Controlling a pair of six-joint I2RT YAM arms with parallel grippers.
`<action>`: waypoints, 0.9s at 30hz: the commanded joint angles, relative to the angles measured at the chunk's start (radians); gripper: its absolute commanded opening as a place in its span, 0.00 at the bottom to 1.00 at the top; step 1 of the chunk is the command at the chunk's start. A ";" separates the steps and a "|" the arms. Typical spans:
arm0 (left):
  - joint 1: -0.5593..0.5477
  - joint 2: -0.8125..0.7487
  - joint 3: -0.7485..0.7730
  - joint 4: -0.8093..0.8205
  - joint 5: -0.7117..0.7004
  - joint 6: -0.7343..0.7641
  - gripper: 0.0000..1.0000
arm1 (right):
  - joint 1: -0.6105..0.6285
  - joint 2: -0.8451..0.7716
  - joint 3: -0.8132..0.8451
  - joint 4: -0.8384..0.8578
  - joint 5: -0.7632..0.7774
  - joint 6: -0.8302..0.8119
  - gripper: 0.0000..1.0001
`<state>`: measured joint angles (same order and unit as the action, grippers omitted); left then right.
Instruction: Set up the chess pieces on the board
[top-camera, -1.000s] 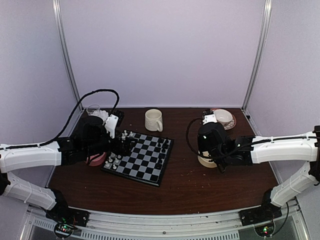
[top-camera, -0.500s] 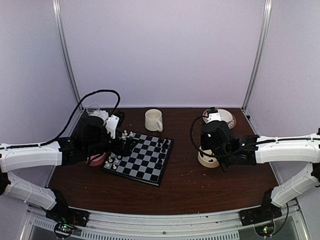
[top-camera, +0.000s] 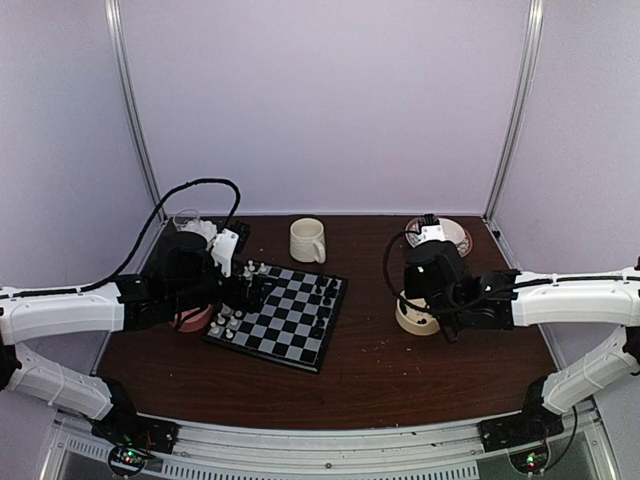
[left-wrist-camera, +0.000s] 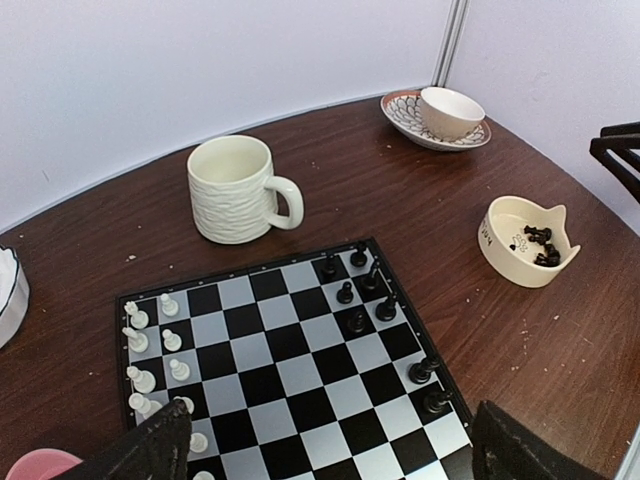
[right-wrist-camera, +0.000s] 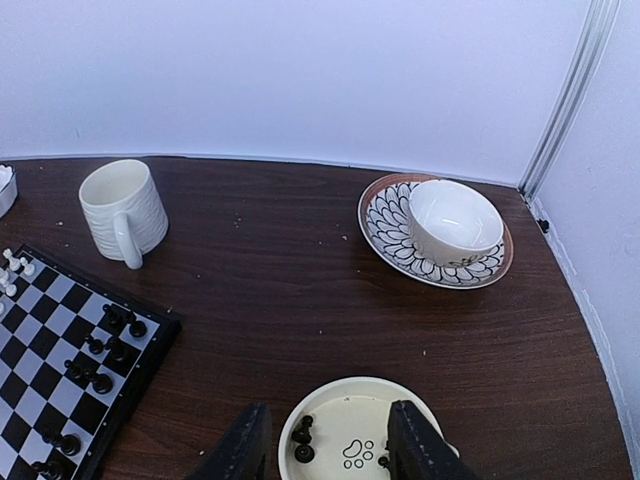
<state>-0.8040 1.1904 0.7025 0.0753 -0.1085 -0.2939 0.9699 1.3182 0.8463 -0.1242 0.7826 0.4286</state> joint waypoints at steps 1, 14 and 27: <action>0.002 0.007 0.009 0.047 0.018 -0.002 0.97 | -0.011 -0.005 0.000 -0.027 -0.002 0.026 0.42; 0.002 0.000 0.009 0.043 0.014 0.011 0.98 | -0.025 -0.024 -0.006 -0.030 -0.014 0.035 0.42; 0.002 -0.014 0.000 0.047 0.006 0.030 0.98 | -0.046 -0.020 -0.009 -0.036 -0.005 0.051 0.42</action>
<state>-0.8040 1.1912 0.7025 0.0765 -0.1005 -0.2859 0.9371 1.3174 0.8463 -0.1467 0.7639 0.4599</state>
